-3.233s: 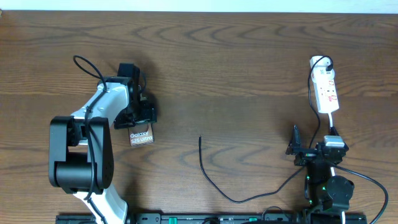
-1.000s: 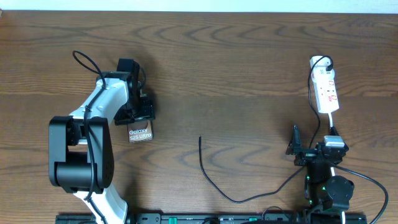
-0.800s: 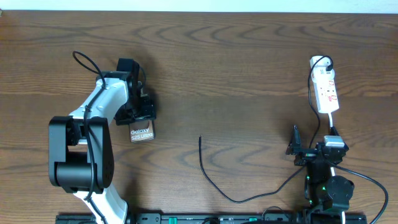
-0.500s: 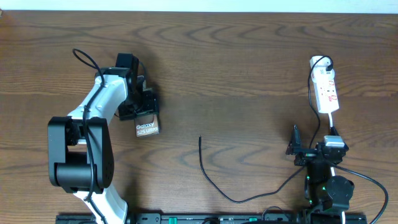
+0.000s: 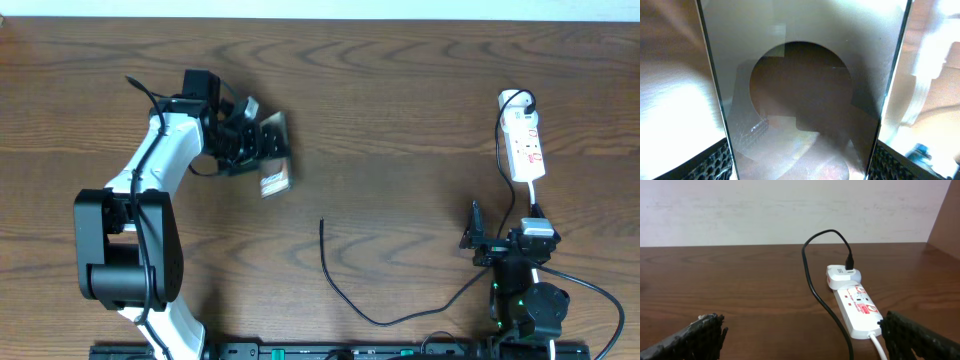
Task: Plug charger to phone and switch on socket
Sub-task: 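Lift the phone with the left gripper and raise it upright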
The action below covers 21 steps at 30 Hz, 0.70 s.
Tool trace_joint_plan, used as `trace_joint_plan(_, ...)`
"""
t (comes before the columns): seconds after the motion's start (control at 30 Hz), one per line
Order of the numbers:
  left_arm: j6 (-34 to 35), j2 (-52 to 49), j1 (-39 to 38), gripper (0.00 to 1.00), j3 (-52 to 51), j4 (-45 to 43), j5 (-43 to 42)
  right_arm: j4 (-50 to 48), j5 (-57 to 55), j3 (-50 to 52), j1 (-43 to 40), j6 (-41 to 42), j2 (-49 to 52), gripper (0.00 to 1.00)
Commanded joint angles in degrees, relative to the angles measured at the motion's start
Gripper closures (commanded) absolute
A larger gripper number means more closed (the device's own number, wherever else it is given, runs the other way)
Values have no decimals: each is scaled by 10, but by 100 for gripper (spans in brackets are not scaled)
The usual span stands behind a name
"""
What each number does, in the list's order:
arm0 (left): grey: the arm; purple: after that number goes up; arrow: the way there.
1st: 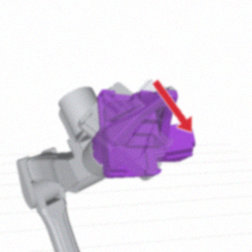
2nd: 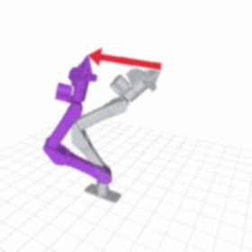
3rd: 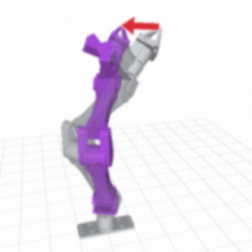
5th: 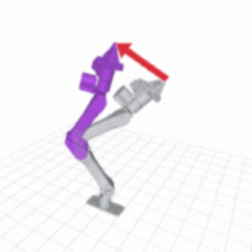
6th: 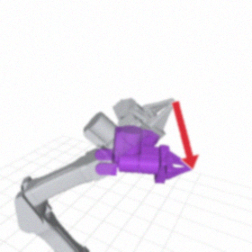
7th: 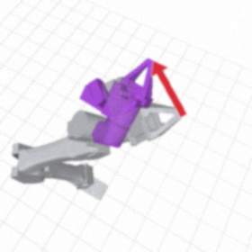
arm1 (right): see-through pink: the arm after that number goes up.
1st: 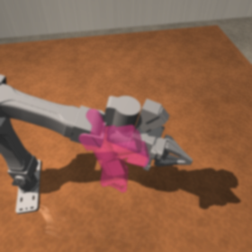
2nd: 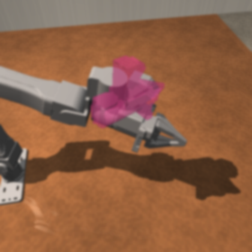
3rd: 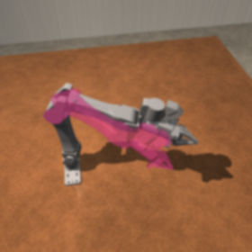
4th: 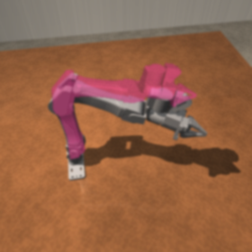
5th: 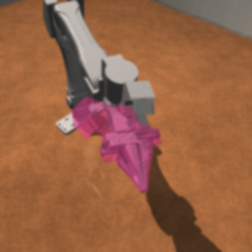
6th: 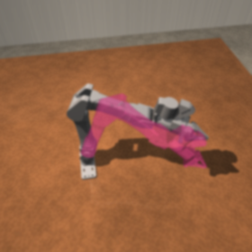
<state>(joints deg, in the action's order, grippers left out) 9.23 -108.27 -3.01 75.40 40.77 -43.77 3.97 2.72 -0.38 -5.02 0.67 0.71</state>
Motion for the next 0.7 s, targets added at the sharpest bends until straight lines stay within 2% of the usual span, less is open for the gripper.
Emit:
trace_joint_plan(0.0, 42, 9, 1, 92, 21, -32, -198, 3, -5, 0, -2, 6, -3, 1)
trace_joint_plan(0.2, 232, 9, 1, 93, 21, -156, -306, 3, -5, 0, -2, 6, -3, 1)
trace_joint_plan(0.37, 447, 9, 1, 92, 21, -269, -313, 3, -4, 0, -2, 6, -3, 1)
trace_joint_plan(0.67, 698, 9, 1, 93, 21, -428, -344, 3, -5, 0, -2, 6, -3, 1)
